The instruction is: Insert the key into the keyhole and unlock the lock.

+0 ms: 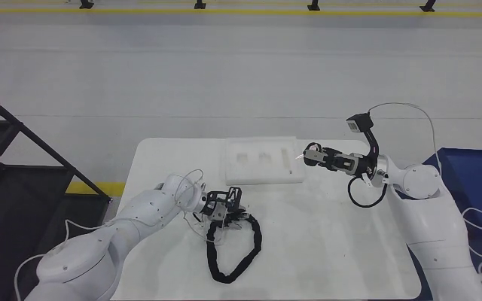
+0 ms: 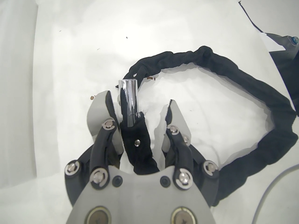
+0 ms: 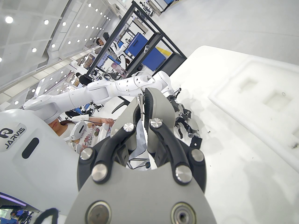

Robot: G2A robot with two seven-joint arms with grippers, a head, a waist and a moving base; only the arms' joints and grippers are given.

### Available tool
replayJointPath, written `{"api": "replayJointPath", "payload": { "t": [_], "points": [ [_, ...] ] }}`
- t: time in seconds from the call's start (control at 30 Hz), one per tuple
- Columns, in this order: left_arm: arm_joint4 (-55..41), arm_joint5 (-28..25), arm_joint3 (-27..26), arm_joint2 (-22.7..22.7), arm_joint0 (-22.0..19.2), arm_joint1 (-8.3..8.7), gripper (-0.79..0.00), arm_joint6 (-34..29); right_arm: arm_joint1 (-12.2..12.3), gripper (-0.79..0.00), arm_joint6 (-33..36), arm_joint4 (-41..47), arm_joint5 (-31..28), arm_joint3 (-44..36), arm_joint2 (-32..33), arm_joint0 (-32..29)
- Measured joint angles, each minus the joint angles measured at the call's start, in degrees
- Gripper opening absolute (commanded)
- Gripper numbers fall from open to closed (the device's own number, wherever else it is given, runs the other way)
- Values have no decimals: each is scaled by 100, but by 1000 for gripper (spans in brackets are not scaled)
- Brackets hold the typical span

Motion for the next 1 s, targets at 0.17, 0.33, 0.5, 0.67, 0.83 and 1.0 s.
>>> {"api": "replayJointPath", "payload": {
  "t": [0.17,0.33,0.5,0.67,0.83,1.0],
  "points": [
    [163,225,127,-22,-25,-79,-785,268,0,-785,0,0,0,0,0,0],
    [317,292,124,-61,-78,-68,-785,708,0,-785,0,0,0,0,0,0],
    [391,166,-64,-135,-147,22,-785,1182,0,-785,0,0,0,0,0,0],
    [-280,-7,-614,-329,-120,197,-785,1078,0,-785,0,0,0,0,0,0],
    [-1279,-253,-1300,-507,-65,469,-785,829,7,-785,-97,-145,86,-98,-4,-42],
    [-1993,-244,-1838,-591,-84,729,-785,839,77,-785,-351,-822,565,-607,121,-209]
  ]
}}
